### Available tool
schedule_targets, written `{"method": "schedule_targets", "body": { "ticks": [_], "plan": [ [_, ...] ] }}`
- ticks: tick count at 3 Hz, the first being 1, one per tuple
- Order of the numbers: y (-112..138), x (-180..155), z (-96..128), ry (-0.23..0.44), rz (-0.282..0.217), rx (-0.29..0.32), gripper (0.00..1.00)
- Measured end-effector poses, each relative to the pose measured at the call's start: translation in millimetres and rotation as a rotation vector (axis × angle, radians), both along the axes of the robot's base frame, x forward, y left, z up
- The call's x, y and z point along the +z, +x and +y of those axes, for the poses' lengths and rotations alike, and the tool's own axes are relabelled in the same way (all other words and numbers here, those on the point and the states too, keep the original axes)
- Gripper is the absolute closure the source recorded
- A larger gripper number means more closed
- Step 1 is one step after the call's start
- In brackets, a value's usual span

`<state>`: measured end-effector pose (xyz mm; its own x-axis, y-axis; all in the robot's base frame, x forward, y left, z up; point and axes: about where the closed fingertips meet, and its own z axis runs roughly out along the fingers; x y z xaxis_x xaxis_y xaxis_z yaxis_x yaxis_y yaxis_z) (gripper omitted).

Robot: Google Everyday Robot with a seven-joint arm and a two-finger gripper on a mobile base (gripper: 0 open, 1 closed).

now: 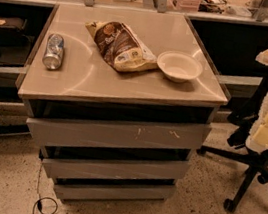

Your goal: Open middle drawer

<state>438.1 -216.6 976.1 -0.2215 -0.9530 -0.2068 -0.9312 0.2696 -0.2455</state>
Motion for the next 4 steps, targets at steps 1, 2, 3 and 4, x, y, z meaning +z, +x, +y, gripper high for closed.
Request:
{"method": "schedule_targets", "body": {
  "ticks": [1,2,3,4],
  "plan": [
    [-2,-6,2,0.013,-0.002,0.006,0.0],
    [-13,-38,21,0.051,-0.004,0.051,0.0],
    [-13,-111,46,0.082,0.04,0.097,0.0],
    [-9,-176,70,0.107,0.079,0.146,0.0]
  ]
}}
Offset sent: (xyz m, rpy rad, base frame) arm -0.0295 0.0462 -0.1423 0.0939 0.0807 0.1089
